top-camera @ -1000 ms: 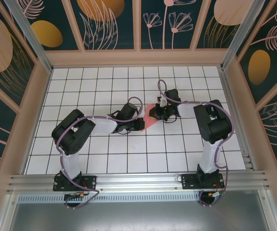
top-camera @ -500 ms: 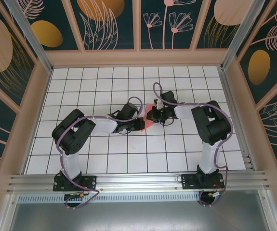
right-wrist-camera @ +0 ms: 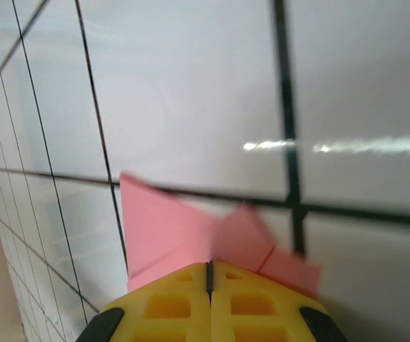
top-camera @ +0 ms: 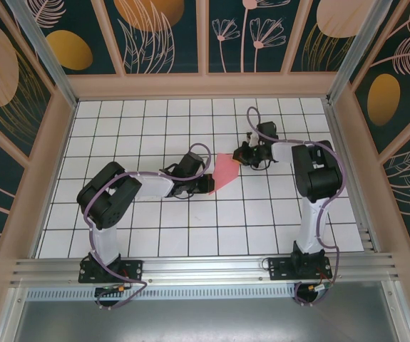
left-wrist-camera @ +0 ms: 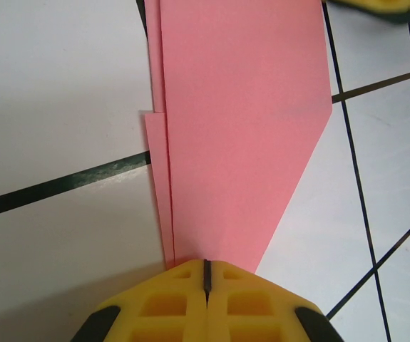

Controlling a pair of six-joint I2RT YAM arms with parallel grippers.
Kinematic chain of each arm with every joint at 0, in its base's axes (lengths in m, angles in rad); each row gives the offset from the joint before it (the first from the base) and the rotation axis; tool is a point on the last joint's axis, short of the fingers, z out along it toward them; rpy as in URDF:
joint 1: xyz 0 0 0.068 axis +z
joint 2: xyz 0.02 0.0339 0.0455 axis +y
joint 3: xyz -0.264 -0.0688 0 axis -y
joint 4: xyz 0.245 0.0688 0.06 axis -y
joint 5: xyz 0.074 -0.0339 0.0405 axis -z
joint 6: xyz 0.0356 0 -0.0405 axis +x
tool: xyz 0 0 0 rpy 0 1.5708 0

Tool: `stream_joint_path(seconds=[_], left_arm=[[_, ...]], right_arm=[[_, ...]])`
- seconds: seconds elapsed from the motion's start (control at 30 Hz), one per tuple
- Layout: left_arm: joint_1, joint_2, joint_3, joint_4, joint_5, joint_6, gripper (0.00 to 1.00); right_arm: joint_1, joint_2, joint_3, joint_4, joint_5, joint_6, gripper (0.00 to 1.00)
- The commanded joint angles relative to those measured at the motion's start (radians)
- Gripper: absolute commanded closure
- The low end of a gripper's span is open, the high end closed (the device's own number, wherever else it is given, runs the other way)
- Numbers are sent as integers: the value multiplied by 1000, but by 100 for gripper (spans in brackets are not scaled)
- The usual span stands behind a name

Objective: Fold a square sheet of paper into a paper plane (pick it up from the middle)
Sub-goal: Fourth fold the wing at the center of the table.

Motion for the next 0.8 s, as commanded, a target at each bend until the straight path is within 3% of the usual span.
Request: stream_joint_path(seconds=[0.0,0.2,0.3,0.47,0.6,0.77], left_arm=[[-4,29,-34,-102,17,-4,100],[-3,3,2,-101,15,-15,98],[-3,-31,41,-95,-3,-33,83],[-3,-115,73,-85,-109,-79,69],[-2,-186,43,-109,-262,-96,53],[10,-256,-12,-154,-405,-120,30]], right_arm=[[-46,47,73,-53,95,-56,97],[-43,-48,77,-72,59,-51,95],[-24,-127,20,-70,58,-22,89],[25,-246,-133,-44,101,79,62],[52,-294,-253,50,56,206,57],[107,-291,-261,50,109,252,55]])
